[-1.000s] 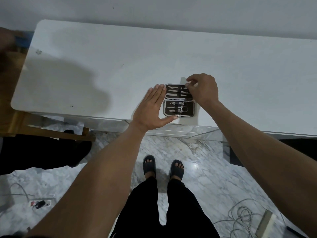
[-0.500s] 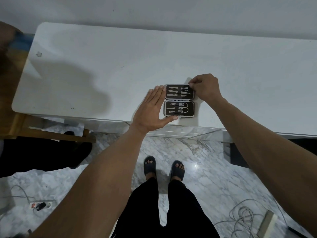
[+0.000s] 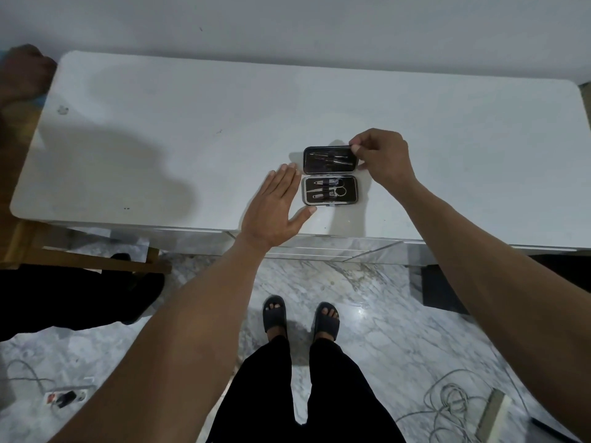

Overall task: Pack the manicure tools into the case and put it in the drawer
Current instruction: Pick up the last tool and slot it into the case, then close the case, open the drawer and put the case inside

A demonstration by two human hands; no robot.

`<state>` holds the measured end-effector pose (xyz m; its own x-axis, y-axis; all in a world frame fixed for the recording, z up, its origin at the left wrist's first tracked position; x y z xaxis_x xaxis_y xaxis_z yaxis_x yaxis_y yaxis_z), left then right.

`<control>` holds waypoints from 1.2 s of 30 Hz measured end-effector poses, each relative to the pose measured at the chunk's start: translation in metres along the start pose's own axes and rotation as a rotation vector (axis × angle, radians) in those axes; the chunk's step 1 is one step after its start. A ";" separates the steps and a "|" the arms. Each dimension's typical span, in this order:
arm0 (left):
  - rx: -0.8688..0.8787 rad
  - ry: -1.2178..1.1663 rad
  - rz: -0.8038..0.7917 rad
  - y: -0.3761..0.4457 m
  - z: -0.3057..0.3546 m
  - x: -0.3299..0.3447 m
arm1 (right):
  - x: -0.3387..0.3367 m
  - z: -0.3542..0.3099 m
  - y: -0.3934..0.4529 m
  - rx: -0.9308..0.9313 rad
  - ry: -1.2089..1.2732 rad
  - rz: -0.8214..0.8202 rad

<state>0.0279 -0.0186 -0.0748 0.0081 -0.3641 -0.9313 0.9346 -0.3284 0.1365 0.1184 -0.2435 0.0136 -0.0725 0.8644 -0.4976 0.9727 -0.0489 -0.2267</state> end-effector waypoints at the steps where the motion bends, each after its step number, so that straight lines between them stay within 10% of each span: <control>1: -0.003 -0.002 -0.001 0.000 0.000 0.000 | -0.001 0.000 -0.003 -0.013 0.002 -0.008; 36: -0.009 0.006 0.159 0.008 0.011 0.003 | 0.049 0.037 -0.075 -0.364 -0.552 0.031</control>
<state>0.0311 -0.0318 -0.0728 0.1587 -0.4057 -0.9001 0.9243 -0.2594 0.2799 0.0335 -0.2158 -0.0245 -0.0515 0.4774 -0.8772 0.9816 0.1860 0.0436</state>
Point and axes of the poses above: each hand's wrist, its own y-axis towards the middle knuckle, its own x-axis out of the palm, z = x × y, the point moved 3 cm from there along y, towards the middle knuckle, and after that the axes turned 1 degree about x, right-handed, at the moved point
